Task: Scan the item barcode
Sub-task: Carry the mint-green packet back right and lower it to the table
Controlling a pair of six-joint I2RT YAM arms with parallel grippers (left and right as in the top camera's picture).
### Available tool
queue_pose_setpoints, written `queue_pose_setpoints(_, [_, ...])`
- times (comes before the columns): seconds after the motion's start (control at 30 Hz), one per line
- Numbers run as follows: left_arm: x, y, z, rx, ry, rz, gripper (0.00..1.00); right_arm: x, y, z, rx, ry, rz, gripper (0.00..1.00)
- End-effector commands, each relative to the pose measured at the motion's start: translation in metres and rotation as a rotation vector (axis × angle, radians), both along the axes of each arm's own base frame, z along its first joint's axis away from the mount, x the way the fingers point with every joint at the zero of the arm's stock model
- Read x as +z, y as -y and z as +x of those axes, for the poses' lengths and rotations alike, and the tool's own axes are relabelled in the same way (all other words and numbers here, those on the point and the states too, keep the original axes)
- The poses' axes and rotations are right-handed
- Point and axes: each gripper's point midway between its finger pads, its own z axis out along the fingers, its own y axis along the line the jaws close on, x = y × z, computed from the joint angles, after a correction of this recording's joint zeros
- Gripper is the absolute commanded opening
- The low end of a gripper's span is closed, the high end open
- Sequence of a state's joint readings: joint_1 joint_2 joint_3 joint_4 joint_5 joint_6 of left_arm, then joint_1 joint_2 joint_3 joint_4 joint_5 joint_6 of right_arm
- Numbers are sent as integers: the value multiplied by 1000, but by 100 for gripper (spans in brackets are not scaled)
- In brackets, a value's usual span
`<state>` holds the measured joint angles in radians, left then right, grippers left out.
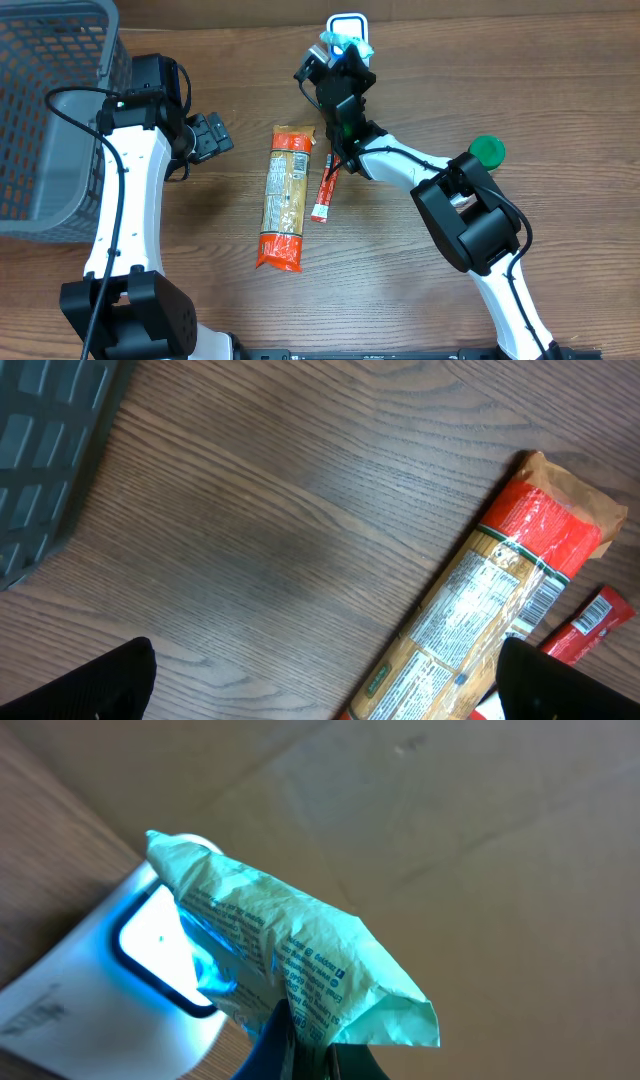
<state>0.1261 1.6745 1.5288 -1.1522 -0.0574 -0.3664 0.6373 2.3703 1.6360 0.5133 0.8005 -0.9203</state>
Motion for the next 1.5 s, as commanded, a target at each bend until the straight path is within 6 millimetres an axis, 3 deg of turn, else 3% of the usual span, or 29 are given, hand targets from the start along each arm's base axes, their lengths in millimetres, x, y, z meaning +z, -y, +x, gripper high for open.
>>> queue_pose_setpoints(0.0, [10,-1,3,-10,29,16,100,60,16,-4,-74,100,113,3])
queue_pose_setpoints(0.13, [10,-1,3,-11,28,16,100,116,23,-19,-75,126,137,3])
queue_pose_setpoints(0.23, [10,-1,3,-10,28,16,100,145,40,-38,-132,104,164,3])
queue_pose_setpoints(0.37, [10,-1,3,-10,29,15,100,147,62,-67,-178,-36,215,3])
queue_pose_setpoints(0.43, [10,-1,3,-10,29,16,100,132,68,-87,-170,-160,254,3])
queue_pose_setpoints(0.53, [10,-1,3,-10,29,15,100,86,67,-124,-115,-457,325,3])
queue_pose_setpoints(0.6, [10,-1,3,-10,29,16,100,42,63,-165,-63,-753,328,3])
queue_pose_setpoints(0.67, [10,-1,3,-10,28,16,100,14,63,-200,-30,-972,331,3])
queue_pose_setpoints(0.73, [10,-1,3,-10,28,16,100,-5,64,-230,-16,-1145,350,4])
queue_pose_setpoints(0.83, [10,-1,3,-10,28,16,100,-24,82,-257,-73,-1272,317,4])
queue_pose_setpoints(0.97, [10,-1,3,-10,29,16,100,-38,94,-268,-110,-1318,294,8])
queue_pose_setpoints(1.1, [10,-1,3,-10,28,16,100,-45,99,-265,-123,-1315,305,26])
queue_pose_setpoints(1.2, [10,-1,3,-10,28,16,100,-44,96,-258,-112,-1289,323,51])
queue_pose_setpoints(1.27, [10,-1,3,-10,28,16,100,-43,93,-252,-103,-1267,341,53])
queue_pose_setpoints(1.37, [10,-1,3,-10,28,16,100,-40,75,-238,-177,-1199,558,50])
queue_pose_setpoints(1.47, [10,-1,3,-10,29,15,100,-38,61,-234,-256,-1184,747,35])
